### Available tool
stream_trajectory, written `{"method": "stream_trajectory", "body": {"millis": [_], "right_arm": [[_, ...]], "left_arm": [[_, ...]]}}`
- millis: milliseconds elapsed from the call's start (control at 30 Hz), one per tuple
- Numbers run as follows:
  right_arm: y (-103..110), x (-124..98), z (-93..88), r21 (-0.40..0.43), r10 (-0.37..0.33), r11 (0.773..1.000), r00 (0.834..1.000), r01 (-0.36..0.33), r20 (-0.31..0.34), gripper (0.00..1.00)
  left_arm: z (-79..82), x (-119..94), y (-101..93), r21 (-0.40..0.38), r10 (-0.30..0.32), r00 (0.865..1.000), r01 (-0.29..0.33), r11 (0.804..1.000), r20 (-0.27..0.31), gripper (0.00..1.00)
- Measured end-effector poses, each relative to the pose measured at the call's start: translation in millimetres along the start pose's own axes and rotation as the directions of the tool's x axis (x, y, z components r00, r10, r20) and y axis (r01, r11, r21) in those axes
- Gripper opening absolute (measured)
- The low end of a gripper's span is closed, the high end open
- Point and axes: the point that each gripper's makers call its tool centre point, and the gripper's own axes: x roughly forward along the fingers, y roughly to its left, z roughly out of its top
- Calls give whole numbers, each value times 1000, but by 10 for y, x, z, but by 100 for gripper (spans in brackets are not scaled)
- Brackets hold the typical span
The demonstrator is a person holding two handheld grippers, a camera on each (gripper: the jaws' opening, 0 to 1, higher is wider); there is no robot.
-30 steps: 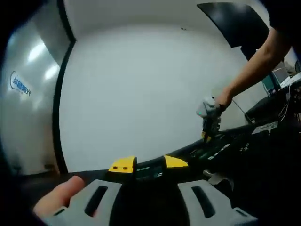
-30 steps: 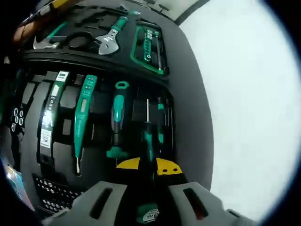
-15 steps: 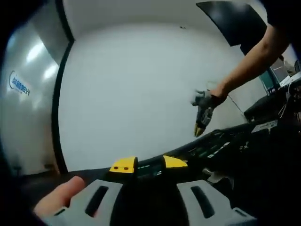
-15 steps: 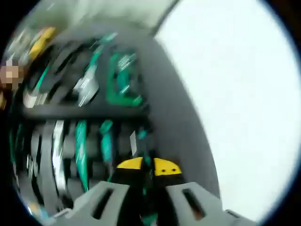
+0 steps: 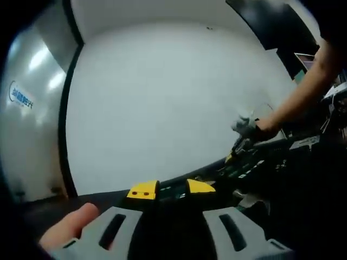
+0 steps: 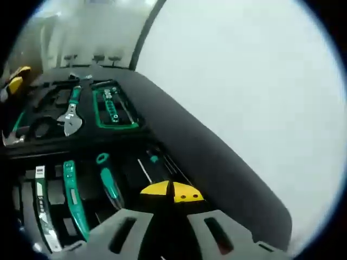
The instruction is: Pick up the tools and put them into their designated positions in the toolbox.
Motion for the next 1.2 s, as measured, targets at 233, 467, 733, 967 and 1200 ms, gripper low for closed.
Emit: {"method": "stream_trajectory", "body": {"millis": [233,467,733,967,1200], "right_arm": [[-35,1,-25,108,-1,994,999,-3,44,0],[-538,-618,246,465,-253,872,954,153,161,0],[-552,-453,-95,304,-346,906,928,293,136,0],[-453,-444,-33,227,-368,918,913,326,176,0],[-496,-364,-120,300,-353,905,925,300,141,0]], "left_arm": [[-25,10,1,5,4,1000,-4,1000,-11,20],[-69,23,-44,-4,-15,999,15,1000,-36,19],[314,587,-421,-50,-90,986,84,995,-142,6],[-294,1911,-1131,-140,-331,831,300,944,-446,3],[-630,2398,-1535,-199,-381,793,325,925,-475,3]]}}
